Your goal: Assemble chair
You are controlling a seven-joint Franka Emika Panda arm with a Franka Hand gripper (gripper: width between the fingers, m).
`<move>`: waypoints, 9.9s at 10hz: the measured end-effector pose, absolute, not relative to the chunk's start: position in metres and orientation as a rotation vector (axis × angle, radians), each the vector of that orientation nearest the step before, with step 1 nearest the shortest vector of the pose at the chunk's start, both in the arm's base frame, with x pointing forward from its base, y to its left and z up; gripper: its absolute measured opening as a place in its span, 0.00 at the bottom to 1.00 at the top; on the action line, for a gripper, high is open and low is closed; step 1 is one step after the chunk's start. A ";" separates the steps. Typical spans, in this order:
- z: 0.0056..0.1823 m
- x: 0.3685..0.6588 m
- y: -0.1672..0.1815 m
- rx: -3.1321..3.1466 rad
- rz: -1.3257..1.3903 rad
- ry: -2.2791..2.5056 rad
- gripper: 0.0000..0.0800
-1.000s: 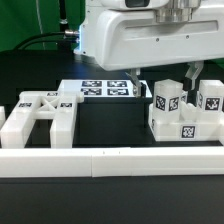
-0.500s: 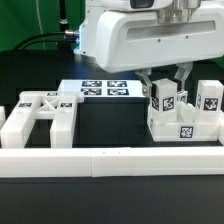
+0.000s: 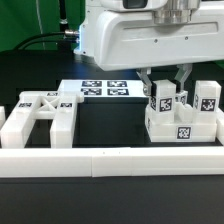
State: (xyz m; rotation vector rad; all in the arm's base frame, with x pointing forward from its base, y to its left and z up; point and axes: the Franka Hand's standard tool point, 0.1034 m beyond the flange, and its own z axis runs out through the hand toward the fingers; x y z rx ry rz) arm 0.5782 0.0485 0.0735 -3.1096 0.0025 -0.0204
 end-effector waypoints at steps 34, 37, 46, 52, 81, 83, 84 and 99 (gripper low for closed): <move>0.078 0.577 0.047 -3.059 -0.034 -0.706 0.36; 0.078 0.577 0.049 -3.130 -0.032 -0.204 0.36; 0.079 0.574 0.043 -3.031 0.004 0.816 0.36; 0.098 0.573 0.037 -3.064 -0.022 0.580 0.80; 0.010 0.514 0.055 -3.138 -0.093 0.444 0.48; 0.009 0.514 0.055 -3.139 -0.100 0.444 0.32; 0.009 0.515 0.055 -3.139 -0.100 0.441 0.30; 0.078 0.533 0.022 -3.015 0.686 0.149 0.30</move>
Offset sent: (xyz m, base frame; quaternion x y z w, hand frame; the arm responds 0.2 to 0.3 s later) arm -0.0022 -0.0014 -0.0041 0.0014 -0.0066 0.2602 0.9655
